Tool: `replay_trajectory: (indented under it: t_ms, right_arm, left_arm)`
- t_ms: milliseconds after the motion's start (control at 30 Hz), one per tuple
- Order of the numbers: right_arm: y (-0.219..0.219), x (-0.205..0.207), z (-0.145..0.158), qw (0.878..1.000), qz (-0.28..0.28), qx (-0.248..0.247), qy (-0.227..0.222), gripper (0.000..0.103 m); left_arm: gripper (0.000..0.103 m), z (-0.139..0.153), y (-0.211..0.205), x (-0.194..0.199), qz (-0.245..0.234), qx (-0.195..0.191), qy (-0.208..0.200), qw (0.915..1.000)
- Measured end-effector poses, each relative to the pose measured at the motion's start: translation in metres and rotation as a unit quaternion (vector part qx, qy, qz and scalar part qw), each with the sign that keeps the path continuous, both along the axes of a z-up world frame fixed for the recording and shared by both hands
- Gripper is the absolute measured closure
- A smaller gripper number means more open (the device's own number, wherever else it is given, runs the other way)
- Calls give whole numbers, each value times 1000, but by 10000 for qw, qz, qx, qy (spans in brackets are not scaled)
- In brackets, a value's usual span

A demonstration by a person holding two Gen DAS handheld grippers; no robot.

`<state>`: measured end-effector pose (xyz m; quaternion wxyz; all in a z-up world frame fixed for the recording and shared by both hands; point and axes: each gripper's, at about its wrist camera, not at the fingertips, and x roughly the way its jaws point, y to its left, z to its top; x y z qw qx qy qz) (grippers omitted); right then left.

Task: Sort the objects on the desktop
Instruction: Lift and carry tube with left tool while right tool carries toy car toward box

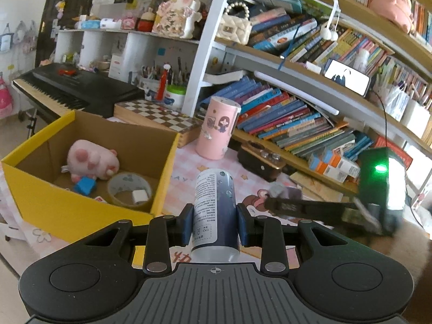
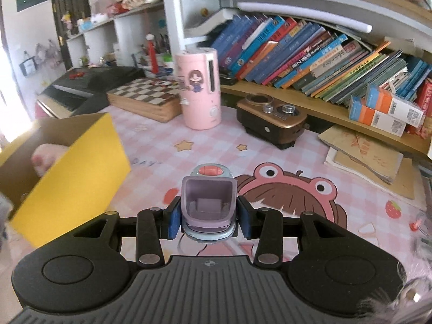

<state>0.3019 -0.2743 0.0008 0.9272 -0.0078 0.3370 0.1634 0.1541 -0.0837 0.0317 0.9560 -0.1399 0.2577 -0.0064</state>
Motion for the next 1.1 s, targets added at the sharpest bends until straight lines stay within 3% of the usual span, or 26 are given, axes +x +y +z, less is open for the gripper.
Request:
replay_trajectory:
  t_ms: [133,367,1100]
  right_arm:
    - [-1,-36,13,10000,-7,76,18,64]
    - [6,-96,21,9996,-101,157,234,64]
    - [95,-224,3,9969,-187,87,755,64]
  left_arm:
    - [72,-7,13,-12,-60,131,36,9999]
    - [72,-17,38,-35,-61,-118,202,9997]
    - [72,-24,103,-116,-645,-331,466,9963]
